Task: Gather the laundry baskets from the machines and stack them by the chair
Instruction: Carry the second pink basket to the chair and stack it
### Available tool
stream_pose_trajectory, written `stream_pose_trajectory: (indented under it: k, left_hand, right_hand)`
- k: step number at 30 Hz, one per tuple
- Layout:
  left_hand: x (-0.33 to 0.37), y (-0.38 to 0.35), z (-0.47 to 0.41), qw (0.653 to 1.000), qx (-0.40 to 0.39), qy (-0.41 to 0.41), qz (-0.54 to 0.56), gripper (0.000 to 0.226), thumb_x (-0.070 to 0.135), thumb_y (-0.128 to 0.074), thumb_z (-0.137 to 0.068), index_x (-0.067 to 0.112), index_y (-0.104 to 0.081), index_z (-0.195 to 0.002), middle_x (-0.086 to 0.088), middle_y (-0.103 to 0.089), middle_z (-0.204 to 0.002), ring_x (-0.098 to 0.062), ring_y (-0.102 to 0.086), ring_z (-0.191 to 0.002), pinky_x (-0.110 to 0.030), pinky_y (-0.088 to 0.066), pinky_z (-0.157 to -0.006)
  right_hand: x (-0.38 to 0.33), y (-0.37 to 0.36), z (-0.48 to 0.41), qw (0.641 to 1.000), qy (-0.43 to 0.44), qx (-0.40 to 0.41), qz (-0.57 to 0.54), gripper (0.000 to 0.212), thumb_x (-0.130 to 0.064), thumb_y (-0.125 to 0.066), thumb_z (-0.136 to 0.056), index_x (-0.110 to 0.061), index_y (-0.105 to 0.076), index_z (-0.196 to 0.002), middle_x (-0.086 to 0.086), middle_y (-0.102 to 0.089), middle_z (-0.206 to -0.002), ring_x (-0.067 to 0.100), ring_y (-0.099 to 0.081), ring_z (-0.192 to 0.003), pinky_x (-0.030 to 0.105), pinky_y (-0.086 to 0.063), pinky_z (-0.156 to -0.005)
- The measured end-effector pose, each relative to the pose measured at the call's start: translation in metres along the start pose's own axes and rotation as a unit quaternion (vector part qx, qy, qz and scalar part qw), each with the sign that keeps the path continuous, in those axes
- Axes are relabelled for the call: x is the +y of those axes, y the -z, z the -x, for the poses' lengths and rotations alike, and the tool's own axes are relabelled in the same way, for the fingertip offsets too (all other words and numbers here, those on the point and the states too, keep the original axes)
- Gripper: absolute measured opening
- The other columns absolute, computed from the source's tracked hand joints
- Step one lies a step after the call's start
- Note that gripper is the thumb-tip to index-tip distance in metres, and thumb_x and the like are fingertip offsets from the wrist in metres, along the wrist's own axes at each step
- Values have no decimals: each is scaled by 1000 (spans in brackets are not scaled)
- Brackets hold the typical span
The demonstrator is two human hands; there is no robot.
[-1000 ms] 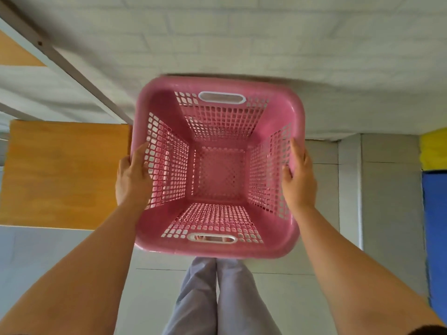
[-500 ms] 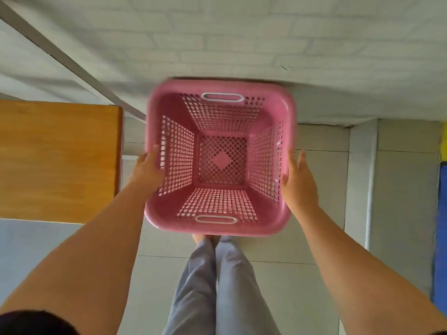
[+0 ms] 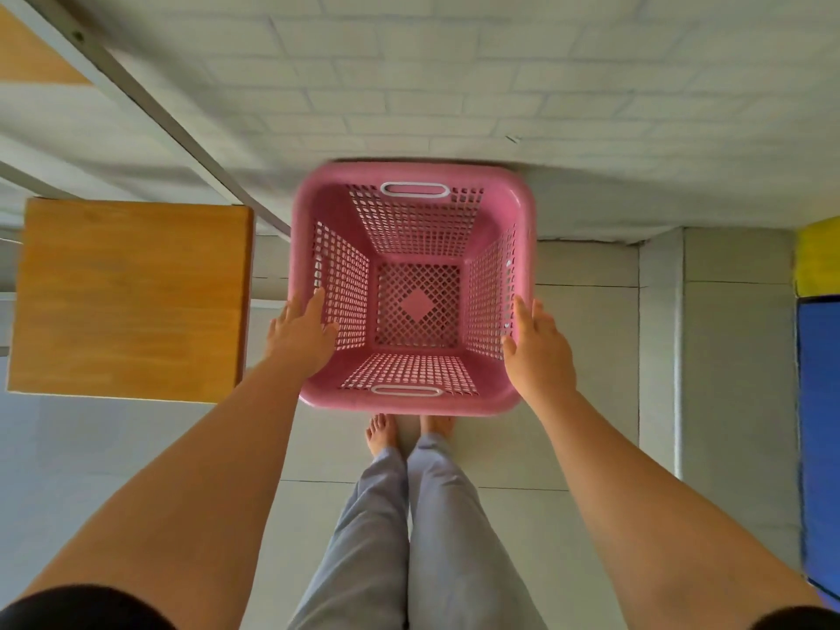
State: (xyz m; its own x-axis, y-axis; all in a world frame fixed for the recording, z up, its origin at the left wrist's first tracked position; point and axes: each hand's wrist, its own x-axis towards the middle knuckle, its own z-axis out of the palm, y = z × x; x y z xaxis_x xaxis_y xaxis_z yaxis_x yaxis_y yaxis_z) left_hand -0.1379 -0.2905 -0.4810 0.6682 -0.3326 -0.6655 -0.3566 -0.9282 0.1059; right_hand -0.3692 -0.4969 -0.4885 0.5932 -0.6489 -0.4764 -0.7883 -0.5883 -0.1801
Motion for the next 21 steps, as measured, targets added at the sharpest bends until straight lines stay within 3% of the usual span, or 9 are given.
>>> stream_pose_trajectory:
  k: [11, 18, 21]
  left_hand:
    - [8, 28, 97, 992, 59, -113, -18, 56, 41, -34, -99, 19, -22, -150, -10, -21, -159, -35, -24, -144, -53, -21, -117]
    - [-5, 25, 157, 972, 61, -221, -60, 55, 40, -39, -97, 19, -30, -147, -9, -31, -155, -34, -32, -140, -54, -28, -115]
    - [0, 17, 185, 954, 63, -279, -91, 57, 39, -38, -98, 17, -27, -149, -12, -26, -157, -34, -25, -144, -51, -19, -119]
  right_hand:
    - [-10, 37, 111, 996, -55, 50, -53, 61, -33, -38, -100, -12, -16, -153, 17, -20, -159, 32, -25, -145, 45, -31, -114]
    - [-7, 21, 220, 982, -138, 81, -101, 58, -32, -38, -100, -11, -19, -152, 15, -18, -160, 32, -21, -146, 45, -26, -116]
    - [1, 9, 270, 966, -198, 106, -132, 59, -33, -37, -100, -13, -19, -152, 12, -17, -161, 29, -19, -147, 43, -24, -117]
